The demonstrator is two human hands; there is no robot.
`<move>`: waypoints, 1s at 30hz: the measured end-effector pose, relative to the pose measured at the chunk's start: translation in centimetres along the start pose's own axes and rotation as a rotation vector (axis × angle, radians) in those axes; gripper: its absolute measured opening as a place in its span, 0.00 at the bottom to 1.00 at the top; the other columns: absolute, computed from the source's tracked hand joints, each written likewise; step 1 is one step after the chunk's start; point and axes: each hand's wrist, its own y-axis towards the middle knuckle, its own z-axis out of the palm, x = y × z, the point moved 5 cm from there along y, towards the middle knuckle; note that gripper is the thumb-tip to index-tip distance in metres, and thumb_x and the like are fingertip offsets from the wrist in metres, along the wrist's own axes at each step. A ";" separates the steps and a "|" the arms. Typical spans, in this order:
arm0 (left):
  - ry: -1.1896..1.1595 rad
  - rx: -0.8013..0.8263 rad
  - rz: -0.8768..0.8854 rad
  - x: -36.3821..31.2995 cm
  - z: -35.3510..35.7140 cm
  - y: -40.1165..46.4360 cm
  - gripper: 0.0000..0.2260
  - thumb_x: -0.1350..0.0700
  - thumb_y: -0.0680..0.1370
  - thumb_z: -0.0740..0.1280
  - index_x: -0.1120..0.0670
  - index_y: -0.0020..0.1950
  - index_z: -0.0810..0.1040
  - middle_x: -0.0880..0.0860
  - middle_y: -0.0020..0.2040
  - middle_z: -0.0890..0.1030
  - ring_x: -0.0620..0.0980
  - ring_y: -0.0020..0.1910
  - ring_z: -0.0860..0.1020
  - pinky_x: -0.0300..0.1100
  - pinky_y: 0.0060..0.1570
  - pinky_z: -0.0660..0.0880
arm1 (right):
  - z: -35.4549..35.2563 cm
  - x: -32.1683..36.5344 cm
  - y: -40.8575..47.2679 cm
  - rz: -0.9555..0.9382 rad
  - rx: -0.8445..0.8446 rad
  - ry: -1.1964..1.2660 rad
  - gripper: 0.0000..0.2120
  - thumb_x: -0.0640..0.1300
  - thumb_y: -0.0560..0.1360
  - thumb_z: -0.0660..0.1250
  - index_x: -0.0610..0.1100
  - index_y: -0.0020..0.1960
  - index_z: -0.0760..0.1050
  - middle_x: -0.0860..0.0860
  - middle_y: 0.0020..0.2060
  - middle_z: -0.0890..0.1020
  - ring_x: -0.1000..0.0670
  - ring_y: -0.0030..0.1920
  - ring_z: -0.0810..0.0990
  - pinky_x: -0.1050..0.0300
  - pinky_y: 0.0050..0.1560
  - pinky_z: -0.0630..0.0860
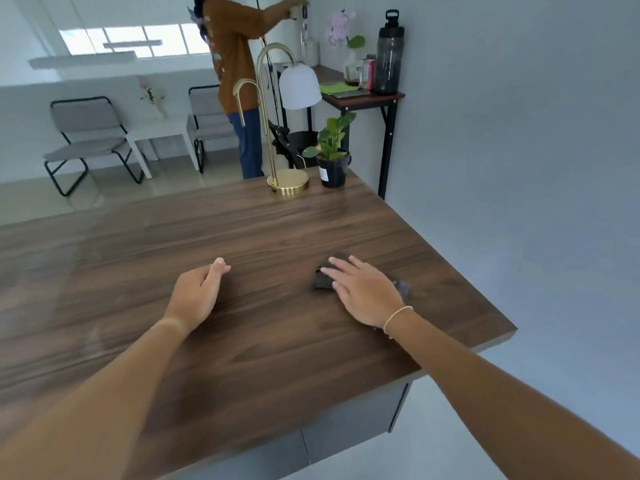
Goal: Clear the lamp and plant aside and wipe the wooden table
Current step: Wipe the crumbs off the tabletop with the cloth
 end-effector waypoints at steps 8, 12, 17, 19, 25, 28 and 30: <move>0.012 0.022 -0.022 2.0 1.3 -0.5 0.19 0.47 0.79 0.55 0.56 0.56 0.80 0.52 0.60 0.79 0.42 0.59 0.71 0.35 0.59 0.61 | -0.6 -8.3 4.8 0.423 -0.010 -0.018 0.21 0.48 0.81 0.47 0.51 0.74 0.58 0.54 0.76 0.57 0.41 0.75 0.54 0.46 0.73 0.56; 0.042 0.012 -0.012 2.6 1.7 1.4 0.19 0.48 0.79 0.55 0.57 0.56 0.80 0.53 0.61 0.78 0.44 0.62 0.70 0.35 0.61 0.60 | 1.7 -0.9 7.3 0.077 0.018 -0.011 0.20 0.46 0.81 0.49 0.51 0.73 0.61 0.54 0.75 0.60 0.43 0.75 0.56 0.48 0.71 0.57; 0.013 -0.006 0.001 3.1 1.9 3.1 0.18 0.49 0.80 0.54 0.57 0.55 0.81 0.51 0.61 0.79 0.43 0.61 0.71 0.35 0.60 0.61 | 1.0 -4.4 8.0 -0.006 0.010 0.003 0.19 0.46 0.81 0.51 0.52 0.72 0.63 0.54 0.74 0.63 0.46 0.75 0.58 0.51 0.72 0.55; -0.003 -0.014 0.013 3.3 1.9 3.0 0.18 0.49 0.80 0.54 0.56 0.54 0.81 0.49 0.59 0.79 0.42 0.61 0.71 0.34 0.59 0.61 | 0.1 -8.6 9.7 0.171 0.013 -0.044 0.20 0.45 0.81 0.49 0.50 0.73 0.62 0.52 0.75 0.61 0.43 0.74 0.58 0.49 0.73 0.53; -0.009 -0.018 0.010 3.3 2.1 3.4 0.18 0.50 0.80 0.55 0.58 0.53 0.81 0.50 0.57 0.80 0.45 0.62 0.73 0.33 0.58 0.62 | 1.9 -2.8 12.4 0.170 0.038 -0.022 0.21 0.46 0.81 0.49 0.50 0.74 0.60 0.52 0.76 0.60 0.42 0.75 0.57 0.48 0.73 0.56; -0.008 -0.004 0.001 3.3 2.0 3.3 0.19 0.50 0.80 0.54 0.58 0.53 0.81 0.54 0.59 0.80 0.47 0.63 0.72 0.33 0.59 0.61 | 3.2 6.4 7.9 -0.211 0.066 -0.028 0.20 0.45 0.80 0.51 0.49 0.72 0.63 0.51 0.74 0.64 0.44 0.73 0.62 0.50 0.73 0.56; -0.012 0.004 -0.005 3.3 1.9 3.2 0.19 0.49 0.80 0.54 0.57 0.53 0.81 0.54 0.59 0.80 0.46 0.62 0.73 0.34 0.59 0.62 | 3.4 10.5 2.0 -0.404 0.081 0.019 0.19 0.47 0.80 0.52 0.51 0.70 0.67 0.53 0.72 0.68 0.44 0.71 0.66 0.50 0.72 0.62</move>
